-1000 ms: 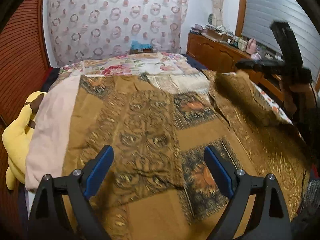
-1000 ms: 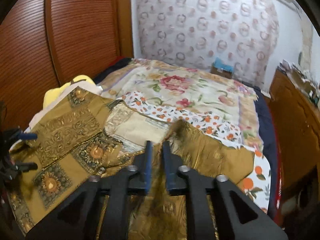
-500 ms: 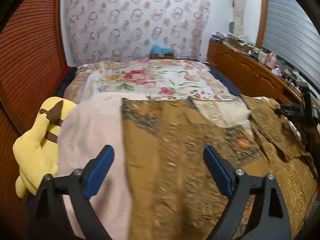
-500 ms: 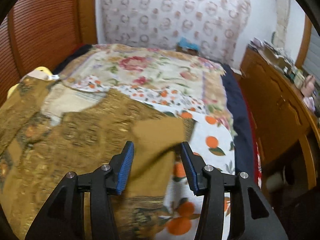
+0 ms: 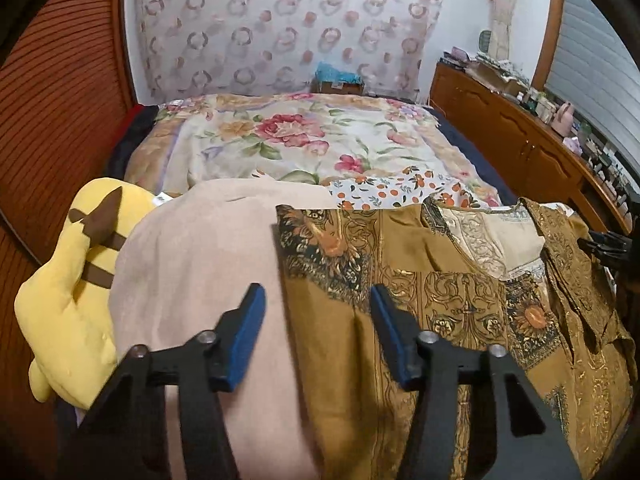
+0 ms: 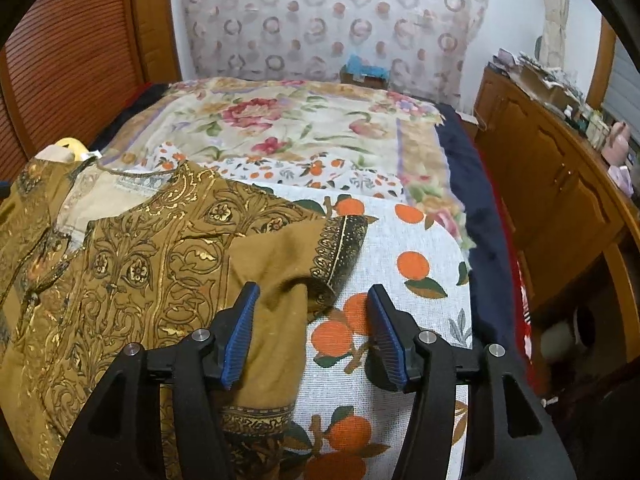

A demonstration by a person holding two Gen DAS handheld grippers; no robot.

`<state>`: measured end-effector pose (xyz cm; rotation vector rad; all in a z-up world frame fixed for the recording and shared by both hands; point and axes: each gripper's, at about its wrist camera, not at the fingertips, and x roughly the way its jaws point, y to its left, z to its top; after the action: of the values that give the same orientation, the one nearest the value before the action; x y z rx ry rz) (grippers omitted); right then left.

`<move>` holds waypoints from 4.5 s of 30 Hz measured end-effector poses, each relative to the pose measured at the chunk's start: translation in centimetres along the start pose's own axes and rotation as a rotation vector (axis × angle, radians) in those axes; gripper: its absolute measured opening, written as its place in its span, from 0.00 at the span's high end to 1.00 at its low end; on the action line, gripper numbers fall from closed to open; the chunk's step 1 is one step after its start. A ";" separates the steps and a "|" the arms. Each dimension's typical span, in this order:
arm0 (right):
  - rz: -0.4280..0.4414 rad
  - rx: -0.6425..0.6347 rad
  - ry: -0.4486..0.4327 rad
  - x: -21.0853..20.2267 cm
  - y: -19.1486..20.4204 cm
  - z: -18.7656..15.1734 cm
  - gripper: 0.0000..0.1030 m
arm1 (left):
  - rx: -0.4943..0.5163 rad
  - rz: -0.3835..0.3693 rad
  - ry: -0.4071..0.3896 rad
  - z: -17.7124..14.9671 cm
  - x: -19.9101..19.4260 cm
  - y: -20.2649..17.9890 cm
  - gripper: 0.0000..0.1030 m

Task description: Fold small clothes

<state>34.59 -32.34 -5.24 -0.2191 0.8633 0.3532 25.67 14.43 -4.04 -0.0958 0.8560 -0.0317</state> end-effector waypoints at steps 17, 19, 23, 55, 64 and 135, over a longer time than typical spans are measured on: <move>0.021 0.000 0.008 0.2 -0.6 0.5 0.42 | 0.032 -0.017 0.037 0.5 1.7 -0.1 0.85; 0.028 -0.007 0.011 0.5 -0.3 0.9 0.43 | 0.041 -0.031 0.031 0.7 1.5 -0.2 0.96; 0.077 -0.037 0.009 0.9 0.2 1.7 0.77 | 0.045 -0.058 -0.061 0.8 -1.2 -1.2 0.99; 0.163 0.039 -0.226 -24.5 6.6 -17.4 0.97 | -0.071 -0.114 -0.224 -22.9 -22.7 -0.4 0.99; 0.117 0.005 -0.106 -22.5 7.0 -20.7 0.89 | -0.027 -0.085 -0.180 -24.8 -23.4 0.3 0.76; 0.154 -0.039 -0.273 -25.4 6.9 -13.5 0.96 | 0.063 -0.190 -0.301 -13.6 -25.6 -2.3 0.95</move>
<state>7.27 -35.82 5.50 -0.1361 0.6055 0.5312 -1.31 12.87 6.60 -0.1192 0.5423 -0.2168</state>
